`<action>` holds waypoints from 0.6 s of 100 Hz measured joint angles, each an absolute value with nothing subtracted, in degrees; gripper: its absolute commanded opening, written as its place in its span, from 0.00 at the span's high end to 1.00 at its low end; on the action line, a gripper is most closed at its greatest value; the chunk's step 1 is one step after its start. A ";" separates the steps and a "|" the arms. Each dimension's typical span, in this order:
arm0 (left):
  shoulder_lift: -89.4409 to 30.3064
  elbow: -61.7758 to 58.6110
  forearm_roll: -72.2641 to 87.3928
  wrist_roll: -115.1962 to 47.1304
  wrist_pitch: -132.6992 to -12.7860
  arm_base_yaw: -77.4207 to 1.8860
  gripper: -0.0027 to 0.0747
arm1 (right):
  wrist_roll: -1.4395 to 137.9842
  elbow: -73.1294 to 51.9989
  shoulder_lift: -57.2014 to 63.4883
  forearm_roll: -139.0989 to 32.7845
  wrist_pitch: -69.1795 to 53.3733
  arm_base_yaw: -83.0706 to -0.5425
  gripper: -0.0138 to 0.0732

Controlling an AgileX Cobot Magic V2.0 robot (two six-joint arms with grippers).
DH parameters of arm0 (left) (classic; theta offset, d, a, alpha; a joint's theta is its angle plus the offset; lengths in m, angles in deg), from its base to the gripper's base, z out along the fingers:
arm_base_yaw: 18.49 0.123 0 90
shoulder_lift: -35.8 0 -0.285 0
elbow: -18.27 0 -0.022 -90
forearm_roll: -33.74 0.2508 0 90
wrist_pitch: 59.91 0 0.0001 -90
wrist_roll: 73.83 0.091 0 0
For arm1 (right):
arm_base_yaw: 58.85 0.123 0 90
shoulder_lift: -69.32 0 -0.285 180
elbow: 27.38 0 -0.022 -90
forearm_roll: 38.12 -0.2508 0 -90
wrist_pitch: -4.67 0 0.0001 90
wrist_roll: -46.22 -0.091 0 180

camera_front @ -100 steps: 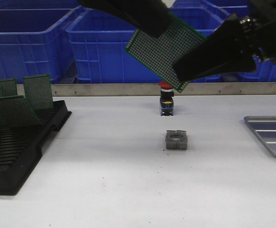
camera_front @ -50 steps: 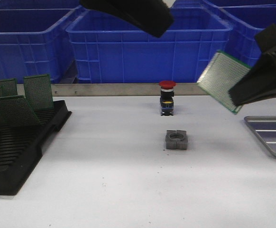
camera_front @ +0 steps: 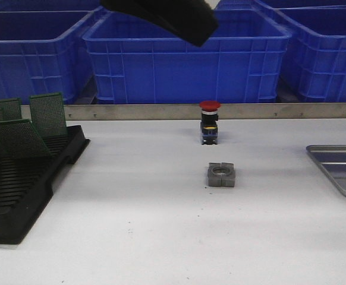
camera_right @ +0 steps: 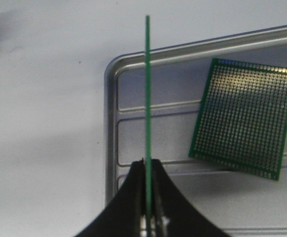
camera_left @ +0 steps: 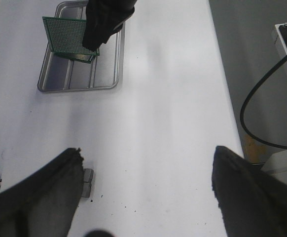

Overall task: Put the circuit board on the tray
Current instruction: 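Lower the second board onto the silver tray with the right gripper and release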

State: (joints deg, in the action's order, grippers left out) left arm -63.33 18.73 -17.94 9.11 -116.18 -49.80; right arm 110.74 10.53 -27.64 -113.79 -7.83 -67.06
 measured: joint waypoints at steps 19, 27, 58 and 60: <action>-63.33 18.73 -17.94 9.11 -116.18 -49.80 0.32 | 110.66 8.35 -30.50 -114.44 -7.73 -67.18 0.41; -63.33 18.73 -17.94 9.11 -115.91 -49.80 0.35 | 110.66 8.35 -30.55 -114.01 -7.73 -67.18 0.26; -63.33 18.73 -18.04 9.11 -115.60 -49.70 0.73 | 111.25 8.35 -28.62 -108.24 -10.92 -67.18 0.40; -63.33 18.73 -18.04 9.11 -115.60 -49.50 0.78 | 111.25 8.35 -28.13 -107.77 -11.13 -67.18 0.45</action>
